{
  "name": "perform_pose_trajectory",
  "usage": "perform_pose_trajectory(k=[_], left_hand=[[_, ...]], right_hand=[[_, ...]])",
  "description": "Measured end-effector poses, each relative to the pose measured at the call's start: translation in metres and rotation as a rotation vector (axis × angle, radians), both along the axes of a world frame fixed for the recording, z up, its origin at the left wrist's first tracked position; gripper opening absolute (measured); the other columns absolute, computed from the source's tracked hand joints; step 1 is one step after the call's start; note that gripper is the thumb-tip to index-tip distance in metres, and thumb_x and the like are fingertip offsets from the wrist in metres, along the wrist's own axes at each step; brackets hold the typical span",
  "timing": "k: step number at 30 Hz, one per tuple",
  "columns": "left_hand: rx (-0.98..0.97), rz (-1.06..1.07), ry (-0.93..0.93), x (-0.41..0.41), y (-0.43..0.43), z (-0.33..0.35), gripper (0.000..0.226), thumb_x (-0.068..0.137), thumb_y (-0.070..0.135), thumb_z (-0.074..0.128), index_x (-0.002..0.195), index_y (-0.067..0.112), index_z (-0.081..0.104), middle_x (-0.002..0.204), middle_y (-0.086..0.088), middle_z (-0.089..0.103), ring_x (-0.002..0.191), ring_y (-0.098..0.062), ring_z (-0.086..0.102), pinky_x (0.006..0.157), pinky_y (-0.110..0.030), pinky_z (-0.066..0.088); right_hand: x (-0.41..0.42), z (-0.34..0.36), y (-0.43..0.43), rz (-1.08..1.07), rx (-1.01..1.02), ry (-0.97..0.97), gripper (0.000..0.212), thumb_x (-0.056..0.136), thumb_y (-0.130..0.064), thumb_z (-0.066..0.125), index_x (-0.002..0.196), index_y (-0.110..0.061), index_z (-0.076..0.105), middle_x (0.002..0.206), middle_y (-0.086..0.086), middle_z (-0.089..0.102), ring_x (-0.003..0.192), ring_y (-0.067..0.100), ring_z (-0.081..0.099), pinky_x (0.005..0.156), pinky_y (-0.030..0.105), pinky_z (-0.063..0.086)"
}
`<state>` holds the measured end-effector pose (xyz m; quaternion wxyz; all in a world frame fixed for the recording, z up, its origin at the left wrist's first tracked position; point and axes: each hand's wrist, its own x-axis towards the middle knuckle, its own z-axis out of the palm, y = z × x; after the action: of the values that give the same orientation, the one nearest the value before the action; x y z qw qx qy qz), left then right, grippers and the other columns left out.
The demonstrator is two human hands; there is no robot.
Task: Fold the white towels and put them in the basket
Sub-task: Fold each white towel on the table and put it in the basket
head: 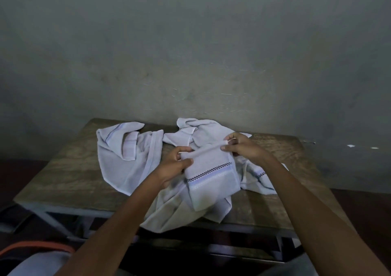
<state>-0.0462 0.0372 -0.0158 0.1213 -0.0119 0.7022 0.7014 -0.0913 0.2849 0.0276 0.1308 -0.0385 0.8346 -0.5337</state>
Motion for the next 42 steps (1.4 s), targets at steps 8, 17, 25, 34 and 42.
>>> perform_pose_trajectory(k=[8,17,25,34,42], left_hand=[[-0.236,0.051,-0.249,0.041,-0.053,-0.025,0.041,0.062,0.019,0.062,0.100,0.004,0.064,0.082,-0.006,0.065,0.073,-0.019,0.061,0.061,-0.026,0.047],[-0.237,0.054,-0.381,0.005,-0.054,-0.037,0.054,0.071,0.042,0.070,0.110,0.006,0.063,0.104,-0.011,0.069,0.094,-0.027,0.066,0.090,-0.040,0.053],[-0.223,0.158,-0.277,-0.029,-0.045,-0.037,0.056,0.079,0.026,0.073,0.125,0.000,0.053,0.122,-0.015,0.061,0.106,-0.030,0.061,0.092,-0.036,0.050],[-0.151,0.084,-0.206,-0.023,-0.048,-0.036,0.033,0.082,0.019,0.068,0.113,0.007,0.065,0.107,-0.011,0.070,0.099,-0.026,0.066,0.095,-0.045,0.050],[-0.172,0.094,-0.051,-0.010,-0.041,-0.019,0.023,0.088,0.013,0.062,0.110,0.009,0.063,0.108,-0.010,0.068,0.099,-0.024,0.065,0.091,-0.036,0.052]], right_hand=[[-0.010,-0.023,-0.124,0.216,0.075,0.008,0.025,0.079,-0.014,0.073,0.097,-0.019,0.056,0.084,0.000,0.063,0.081,0.012,0.059,0.082,0.030,0.045],[0.016,-0.074,-0.059,-0.007,0.406,0.172,0.013,0.086,-0.033,0.060,0.093,-0.024,0.054,0.094,-0.002,0.064,0.093,0.020,0.060,0.088,0.038,0.048],[0.026,-0.078,-0.050,0.040,0.393,-0.109,0.038,0.086,-0.051,0.057,0.077,-0.014,0.054,0.070,-0.001,0.054,0.066,0.011,0.052,0.058,0.024,0.037],[0.025,-0.083,-0.064,0.151,0.733,0.215,0.051,0.085,-0.056,0.052,0.128,-0.029,0.050,0.128,0.003,0.046,0.125,0.025,0.036,0.100,0.040,0.026],[0.017,-0.069,-0.062,0.175,0.498,-0.054,0.028,0.080,-0.049,0.065,0.093,-0.027,0.055,0.103,0.002,0.059,0.099,0.025,0.060,0.083,0.039,0.048]])
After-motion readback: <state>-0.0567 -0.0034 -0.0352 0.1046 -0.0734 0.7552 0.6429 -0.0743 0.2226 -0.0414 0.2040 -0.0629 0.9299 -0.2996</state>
